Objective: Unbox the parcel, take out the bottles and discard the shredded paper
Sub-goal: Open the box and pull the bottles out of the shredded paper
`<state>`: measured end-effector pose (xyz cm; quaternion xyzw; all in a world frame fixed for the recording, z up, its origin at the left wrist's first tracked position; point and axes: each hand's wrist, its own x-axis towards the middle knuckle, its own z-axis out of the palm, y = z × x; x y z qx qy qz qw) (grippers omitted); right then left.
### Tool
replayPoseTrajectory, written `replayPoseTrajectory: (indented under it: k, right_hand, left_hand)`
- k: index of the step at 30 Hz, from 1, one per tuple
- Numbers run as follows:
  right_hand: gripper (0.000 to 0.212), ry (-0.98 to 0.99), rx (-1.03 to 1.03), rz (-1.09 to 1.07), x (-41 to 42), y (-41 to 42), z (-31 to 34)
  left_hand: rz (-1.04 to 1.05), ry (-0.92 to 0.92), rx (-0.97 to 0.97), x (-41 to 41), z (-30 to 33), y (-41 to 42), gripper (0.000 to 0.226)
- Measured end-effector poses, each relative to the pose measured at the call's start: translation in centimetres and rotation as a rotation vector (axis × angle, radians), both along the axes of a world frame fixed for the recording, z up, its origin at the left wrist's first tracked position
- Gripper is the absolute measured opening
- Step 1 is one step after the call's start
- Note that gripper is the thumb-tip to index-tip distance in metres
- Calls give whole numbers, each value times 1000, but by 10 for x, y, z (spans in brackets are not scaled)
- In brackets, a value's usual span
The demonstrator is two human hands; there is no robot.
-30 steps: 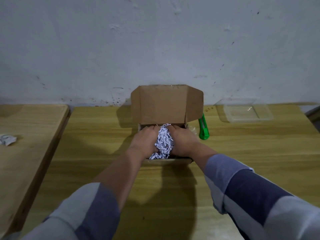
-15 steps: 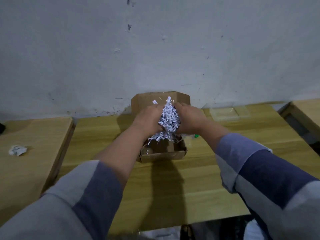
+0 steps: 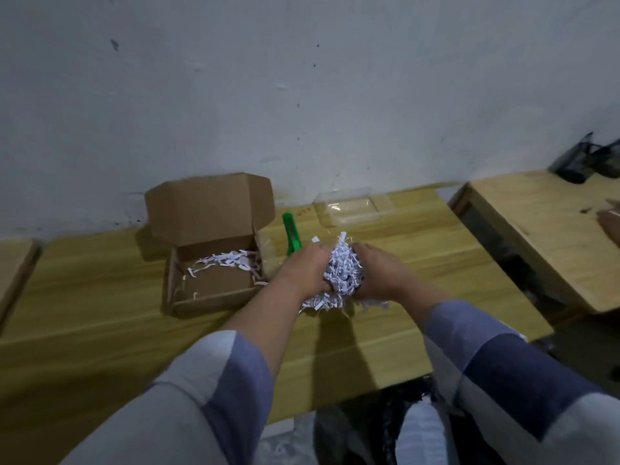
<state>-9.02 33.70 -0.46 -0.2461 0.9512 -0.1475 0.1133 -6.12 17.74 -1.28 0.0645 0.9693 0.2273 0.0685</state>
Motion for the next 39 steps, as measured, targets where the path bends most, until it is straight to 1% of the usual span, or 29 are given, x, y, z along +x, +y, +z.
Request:
replayPoseTrajectory:
  k: [3, 6, 8, 11, 13, 16, 17, 19, 21, 22, 23, 25, 26, 27, 28, 29, 30, 32, 33, 36, 39]
  right_hand:
    - [75, -89, -14, -34, -3, 28, -29]
    - [75, -145, -71, -60, -8, 46, -57]
    - [75, -154, -142, -130, -9, 49, -71]
    - [74, -142, -183, -241, -5, 43, -83]
    - [84, -142, -157, -268, -3, 41, -83]
    - [100, -159, 2, -252, -5, 45, -72]
    - [103, -203, 33, -236, -8, 48, -67]
    - [109, -344, 36, -205, -14, 56, -55]
    - [110, -454, 11, -184, -23, 63, -46]
    - [105, -479, -13, -184, -27, 66, -43]
    - [94, -492, -67, -201, -31, 68, -41]
    - [58, -472, -273, -282, -38, 68, -39]
    - [38, -400, -372, -329, -39, 67, -39]
    - [24, -304, -433, -361, -40, 66, -40]
    - [15, -221, -456, -368, -40, 64, -41]
    - [11, -185, -458, -350, -39, 61, -43]
    - [9, -198, -433, -303, -37, 58, -46]
    - [17, -246, -316, -188, -31, 53, -56]
    - [20, -246, -277, -171, -28, 52, -61]
    - [9, -205, -332, -246, -29, 54, -69]
    - [18, -177, -332, -310, -39, 63, -70]
  left_hand:
    - [-11, -70, -15, -6, -27, 29, 62]
    - [11, -113, -28, -11, -54, 47, 73]
    - [27, -66, -70, -13, -63, 55, 76]
    - [66, 38, -258, -17, -62, 60, 76]
    - [89, 20, -309, -17, -58, 62, 78]
    - [95, -47, -323, -10, -54, 62, 86]
    - [99, -62, -326, -6, -53, 61, 89]
    - [122, -96, -281, 1, -48, 60, 96]
    - [182, -112, -159, 8, -39, 60, 94]
    - [225, -96, -81, 10, -35, 60, 88]
    - [265, -64, -8, 13, -32, 61, 78]
    - [324, 20, 76, 15, -32, 64, 55]
    - [347, 56, 91, 15, -34, 66, 44]
    - [369, 84, 93, 15, -37, 68, 35]
    - [386, 99, 84, 14, -42, 72, 30]
    - [400, 101, 67, 13, -47, 76, 28]
    - [412, 90, 43, 12, -52, 79, 29]
    - [433, 53, -2, 14, -63, 85, 31]
    - [443, 42, -9, 15, -68, 86, 31]
    - [462, 69, 12, 18, -76, 83, 23]
    - [458, 97, -8, 17, -74, 75, 19]
